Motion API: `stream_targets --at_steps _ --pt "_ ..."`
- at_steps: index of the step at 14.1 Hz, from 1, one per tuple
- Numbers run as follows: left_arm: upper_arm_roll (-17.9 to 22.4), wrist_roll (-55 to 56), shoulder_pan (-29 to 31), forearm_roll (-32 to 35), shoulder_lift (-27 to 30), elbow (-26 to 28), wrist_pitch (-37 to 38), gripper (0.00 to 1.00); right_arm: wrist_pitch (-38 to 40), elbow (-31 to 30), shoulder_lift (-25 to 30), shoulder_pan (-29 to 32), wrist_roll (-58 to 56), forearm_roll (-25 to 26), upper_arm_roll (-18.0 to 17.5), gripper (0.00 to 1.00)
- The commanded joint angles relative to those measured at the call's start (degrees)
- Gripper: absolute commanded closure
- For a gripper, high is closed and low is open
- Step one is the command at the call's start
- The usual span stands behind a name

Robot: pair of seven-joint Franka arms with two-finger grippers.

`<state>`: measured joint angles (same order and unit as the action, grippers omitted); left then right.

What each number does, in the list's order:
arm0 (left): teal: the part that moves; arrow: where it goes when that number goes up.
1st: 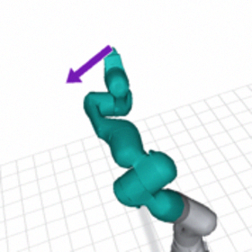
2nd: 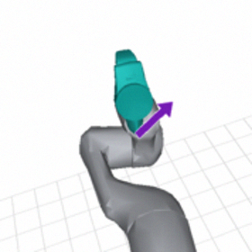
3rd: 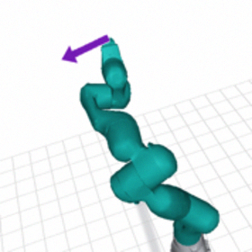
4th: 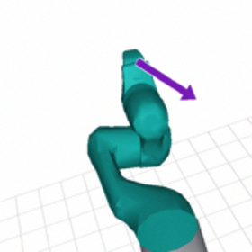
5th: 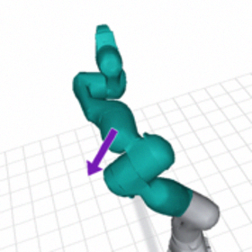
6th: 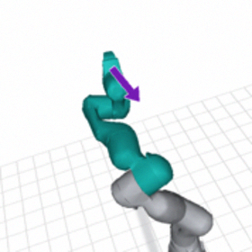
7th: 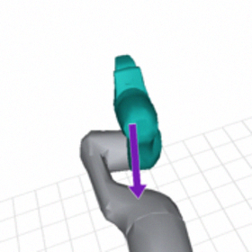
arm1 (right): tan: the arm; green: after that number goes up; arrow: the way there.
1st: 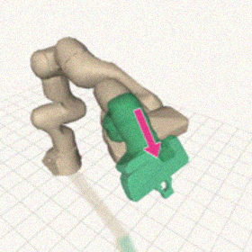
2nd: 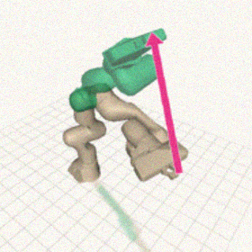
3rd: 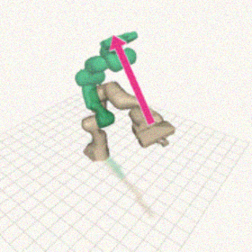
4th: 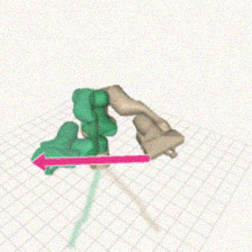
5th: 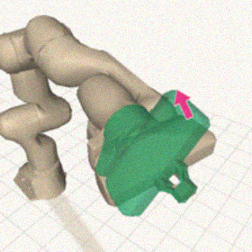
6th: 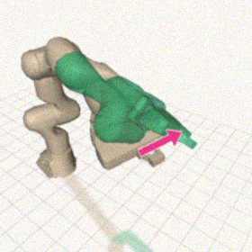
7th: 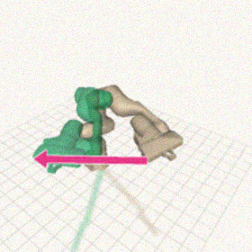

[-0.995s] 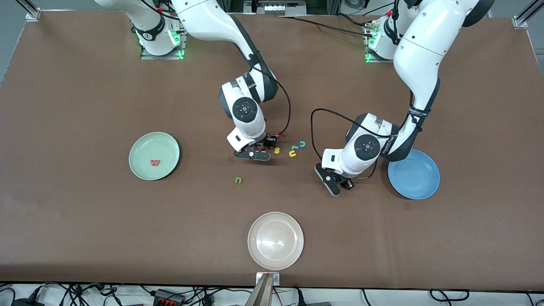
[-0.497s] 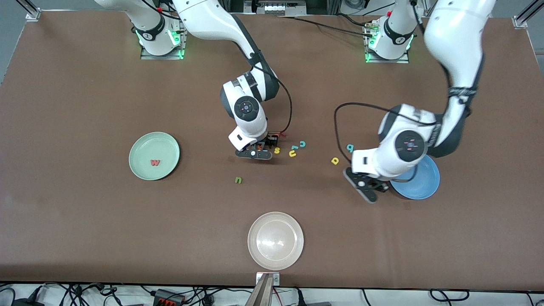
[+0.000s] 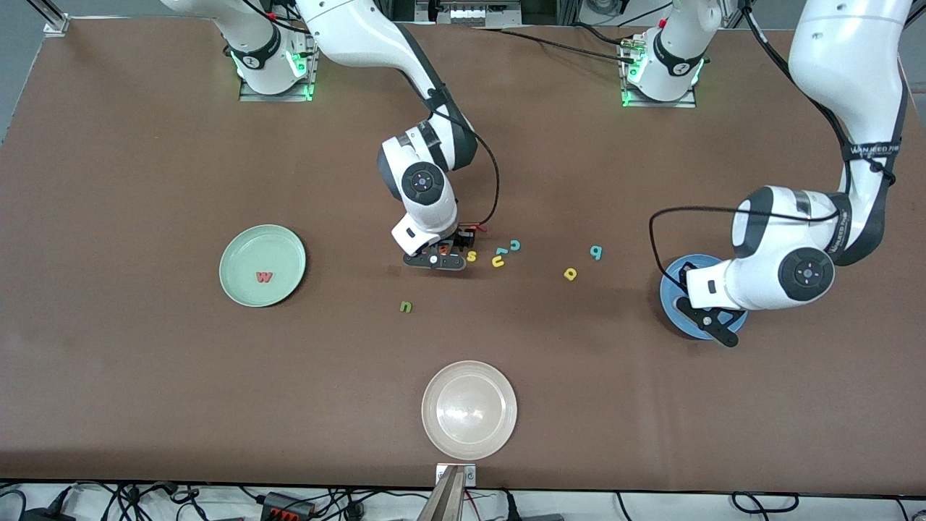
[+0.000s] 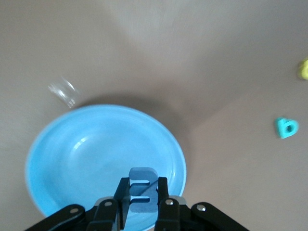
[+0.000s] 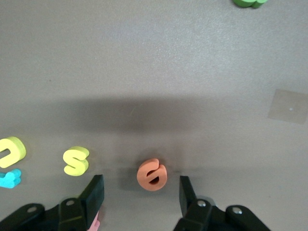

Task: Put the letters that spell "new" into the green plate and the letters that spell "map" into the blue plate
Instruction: 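Release the blue 3 and grasp the yellow a with the left gripper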

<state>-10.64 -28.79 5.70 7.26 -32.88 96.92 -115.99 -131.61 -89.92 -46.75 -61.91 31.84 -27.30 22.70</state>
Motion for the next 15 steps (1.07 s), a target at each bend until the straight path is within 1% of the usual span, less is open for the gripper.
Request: stream_targets --at_steps 1,2,3,4,5,7,8,9,11,13,15 --pt "-0.6 0.1 1.1 0.9 -1.0 6.2 -6.1 0.90 0.2 1.2 -0.9 -0.4 -0.3 -0.7 0.3 0.34" --pt "-0.6 0.1 1.8 1.0 -1.6 7.3 -8.5 0.87 0.2 1.2 -0.9 -0.4 -0.4 -0.7 0.3 0.37" --pt "-0.6 0.0 1.9 1.0 -1.5 7.8 -9.3 0.76 0.2 1.2 -1.1 -0.3 -0.4 -0.7 0.3 0.40" --pt "-0.6 0.0 1.8 0.9 -1.5 7.7 -9.3 0.53 0.1 1.3 -1.3 -0.3 -0.5 -0.7 0.3 0.41" --pt "-0.7 0.1 1.8 0.9 -1.3 7.2 -9.5 0.01 0.1 1.7 -1.7 -0.2 -0.5 -0.7 0.3 0.41" --pt "-1.7 0.5 1.6 0.9 0.0 6.3 -7.9 0.00 0.0 2.0 -2.1 -0.2 -1.1 -0.8 0.3 0.43" --pt "-2.7 2.8 1.2 0.9 1.0 6.1 -5.6 0.00 0.1 2.1 -2.1 -0.2 -1.2 -0.8 0.3 0.44" --pt "-4.6 6.3 0.9 0.9 2.3 6.1 -3.9 0.00 0.1 2.1 -2.1 -0.2 -1.2 -0.7 0.3 0.46" --pt "-8.8 14.1 0.9 0.9 3.4 6.1 -3.5 0.00 0.1 2.1 -2.1 -0.1 -1.3 -0.7 0.3 0.52" --pt "-12.3 20.0 -0.2 0.9 2.7 6.3 -4.7 0.00 0.1 2.1 -2.1 -0.1 -2.1 -0.7 0.3 0.63" --pt "-12.4 20.7 -3.5 1.0 1.8 6.5 -7.2 0.00 0.2 2.1 -2.1 0.2 -2.5 -0.5 0.3 0.74"
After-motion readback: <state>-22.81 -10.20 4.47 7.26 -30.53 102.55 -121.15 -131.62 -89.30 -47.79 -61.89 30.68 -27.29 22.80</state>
